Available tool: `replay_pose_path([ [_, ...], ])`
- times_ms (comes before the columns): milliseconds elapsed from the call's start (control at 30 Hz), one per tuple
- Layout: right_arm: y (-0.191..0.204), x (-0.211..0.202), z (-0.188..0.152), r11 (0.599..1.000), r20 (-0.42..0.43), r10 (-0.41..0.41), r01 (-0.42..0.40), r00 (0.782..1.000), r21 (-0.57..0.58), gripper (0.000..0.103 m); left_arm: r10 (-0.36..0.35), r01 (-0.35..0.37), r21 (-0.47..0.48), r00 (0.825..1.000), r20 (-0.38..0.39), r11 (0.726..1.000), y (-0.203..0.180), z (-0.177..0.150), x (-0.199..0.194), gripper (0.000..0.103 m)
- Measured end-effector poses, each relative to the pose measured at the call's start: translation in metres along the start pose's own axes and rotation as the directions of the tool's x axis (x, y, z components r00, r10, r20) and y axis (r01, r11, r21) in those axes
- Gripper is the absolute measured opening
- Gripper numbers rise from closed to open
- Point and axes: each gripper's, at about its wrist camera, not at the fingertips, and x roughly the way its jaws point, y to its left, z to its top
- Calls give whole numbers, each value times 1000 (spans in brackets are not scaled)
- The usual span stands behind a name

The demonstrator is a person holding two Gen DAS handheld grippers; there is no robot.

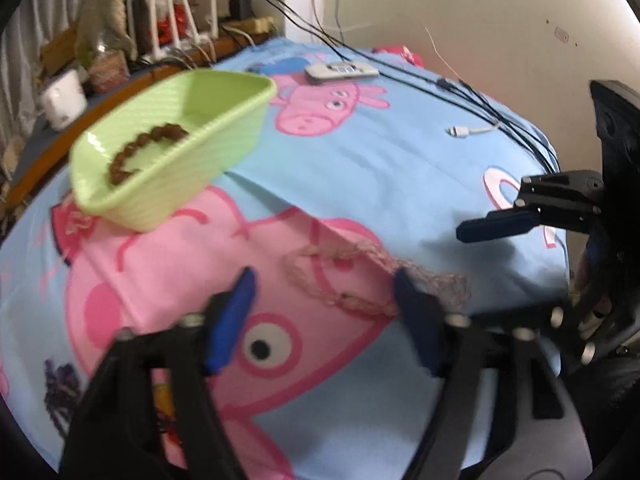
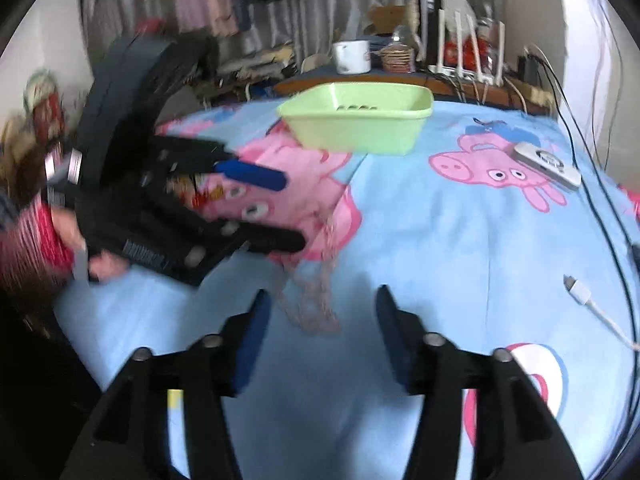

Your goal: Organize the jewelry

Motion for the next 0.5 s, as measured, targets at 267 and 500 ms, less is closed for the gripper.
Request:
replay_pose_path([
  [267, -2, 23, 12, 999, 10, -47, 47, 999, -24, 0, -38, 38, 30, 999, 8, 999, -6, 14, 10, 6],
  [500, -33, 14, 32, 955, 65, 154, -165, 986, 247, 0, -117, 119, -34, 992, 41, 992, 3, 25, 2, 5],
])
